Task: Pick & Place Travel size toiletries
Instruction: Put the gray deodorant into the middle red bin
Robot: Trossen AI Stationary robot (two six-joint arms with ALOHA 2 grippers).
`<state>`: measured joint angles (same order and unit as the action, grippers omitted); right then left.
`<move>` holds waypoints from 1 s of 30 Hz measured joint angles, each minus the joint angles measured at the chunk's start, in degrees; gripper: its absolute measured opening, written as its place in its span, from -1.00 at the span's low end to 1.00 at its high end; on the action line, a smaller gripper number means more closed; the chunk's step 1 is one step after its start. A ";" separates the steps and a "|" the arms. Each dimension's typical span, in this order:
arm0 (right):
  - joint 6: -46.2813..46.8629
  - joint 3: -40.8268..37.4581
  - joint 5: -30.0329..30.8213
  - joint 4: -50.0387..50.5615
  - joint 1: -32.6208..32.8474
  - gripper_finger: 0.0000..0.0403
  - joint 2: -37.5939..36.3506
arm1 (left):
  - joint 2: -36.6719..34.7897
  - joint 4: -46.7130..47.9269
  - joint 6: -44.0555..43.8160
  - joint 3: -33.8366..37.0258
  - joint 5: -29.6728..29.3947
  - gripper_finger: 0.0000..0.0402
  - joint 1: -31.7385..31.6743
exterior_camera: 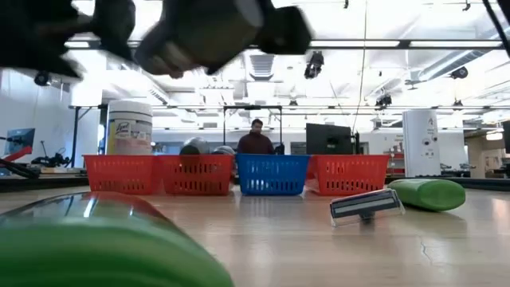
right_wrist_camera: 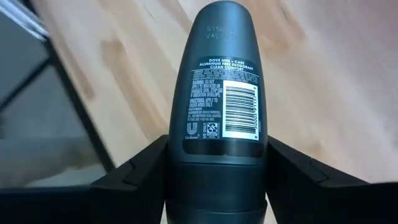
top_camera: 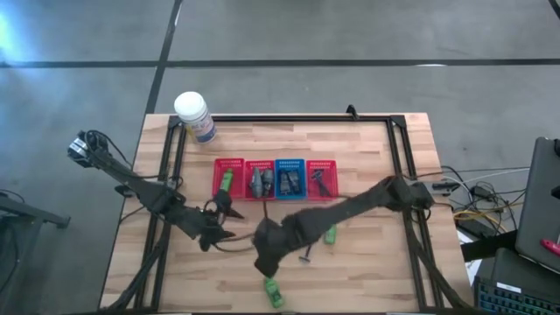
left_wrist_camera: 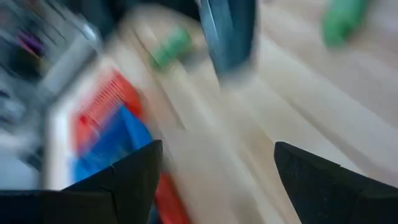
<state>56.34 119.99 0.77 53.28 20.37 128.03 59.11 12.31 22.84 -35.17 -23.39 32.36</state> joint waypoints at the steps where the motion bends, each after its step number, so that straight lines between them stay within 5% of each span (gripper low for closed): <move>1: -1.08 -0.05 -1.20 -1.35 -0.67 0.00 -0.32 | 0.02 -3.99 2.86 0.02 -0.57 0.55 0.00; 5: -4.74 0.34 -3.83 -2.82 -2.29 0.00 -2.18 | 0.89 -18.11 12.01 0.10 -0.19 0.55 -0.39; 21: -8.39 0.90 -4.38 -4.81 -4.69 0.00 -3.26 | 10.13 -27.07 15.02 -0.26 -0.04 0.52 -1.31; 30: -8.10 1.08 -4.48 -4.48 -4.59 0.00 -3.26 | 14.21 -30.25 16.48 -2.07 -0.14 -0.01 -1.31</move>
<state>48.24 121.08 -3.71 48.80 15.78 124.77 73.32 -17.94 39.32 -37.23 -23.54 31.05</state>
